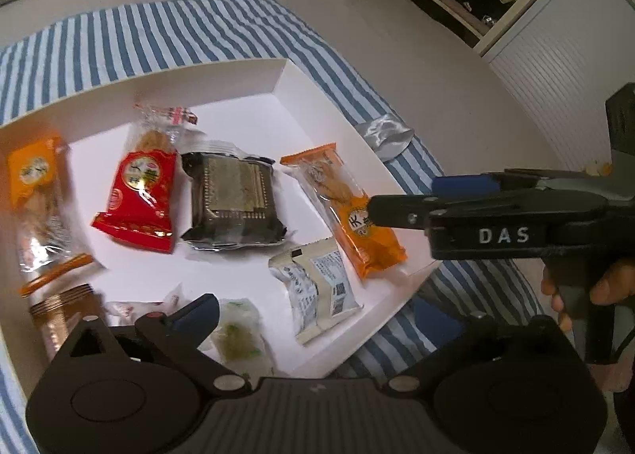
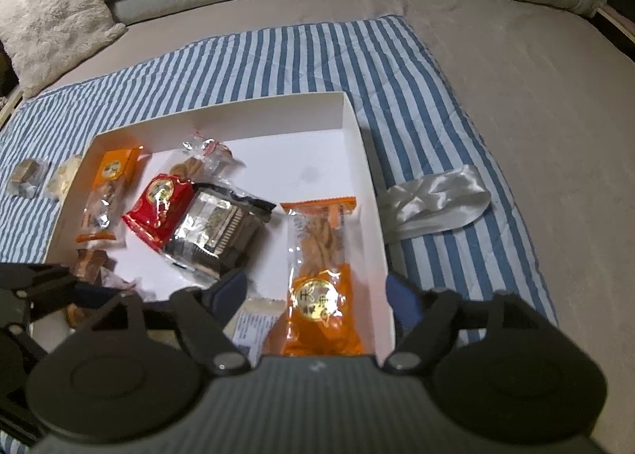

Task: Organize snacks
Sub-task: 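Lift both open tools away from the filled box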

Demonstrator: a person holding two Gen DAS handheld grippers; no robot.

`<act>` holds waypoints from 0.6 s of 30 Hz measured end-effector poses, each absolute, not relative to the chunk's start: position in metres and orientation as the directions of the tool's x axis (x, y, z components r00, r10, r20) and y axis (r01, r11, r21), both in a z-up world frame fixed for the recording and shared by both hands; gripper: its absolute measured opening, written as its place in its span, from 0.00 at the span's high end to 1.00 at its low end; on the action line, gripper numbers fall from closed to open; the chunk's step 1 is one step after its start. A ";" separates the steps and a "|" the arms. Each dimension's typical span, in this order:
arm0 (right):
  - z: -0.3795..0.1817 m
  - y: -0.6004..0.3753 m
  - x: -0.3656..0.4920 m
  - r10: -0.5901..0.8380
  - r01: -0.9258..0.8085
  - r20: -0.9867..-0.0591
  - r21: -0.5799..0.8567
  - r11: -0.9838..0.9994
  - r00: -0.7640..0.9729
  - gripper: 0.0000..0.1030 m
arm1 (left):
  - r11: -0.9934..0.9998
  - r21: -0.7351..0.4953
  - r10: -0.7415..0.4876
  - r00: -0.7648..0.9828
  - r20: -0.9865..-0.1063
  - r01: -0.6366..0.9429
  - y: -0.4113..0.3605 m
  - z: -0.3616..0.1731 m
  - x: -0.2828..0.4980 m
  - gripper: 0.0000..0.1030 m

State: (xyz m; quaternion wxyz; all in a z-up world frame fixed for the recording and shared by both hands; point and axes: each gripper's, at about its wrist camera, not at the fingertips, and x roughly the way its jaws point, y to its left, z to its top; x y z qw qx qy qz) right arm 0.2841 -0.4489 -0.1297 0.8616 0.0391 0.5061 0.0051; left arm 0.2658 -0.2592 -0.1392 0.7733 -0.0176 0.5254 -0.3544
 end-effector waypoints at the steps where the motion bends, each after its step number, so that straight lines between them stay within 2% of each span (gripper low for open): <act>1: -0.128 -0.450 0.283 0.050 0.032 -0.870 0.075 0.997 0.490 0.17 | 0.751 -0.395 -0.563 0.201 -0.802 0.529 -0.257 -0.137 0.264 0.00; 8: -0.119 -0.452 0.271 0.032 0.056 -0.866 0.069 0.996 0.498 0.00 | 0.778 -0.350 -0.523 0.230 -0.820 0.522 -0.241 -0.130 0.258 0.00; 18: -0.107 -0.444 0.260 0.034 0.044 -0.843 0.069 0.997 0.536 0.00 | 0.828 -0.316 -0.487 0.315 -0.814 0.463 -0.203 -0.114 0.257 0.00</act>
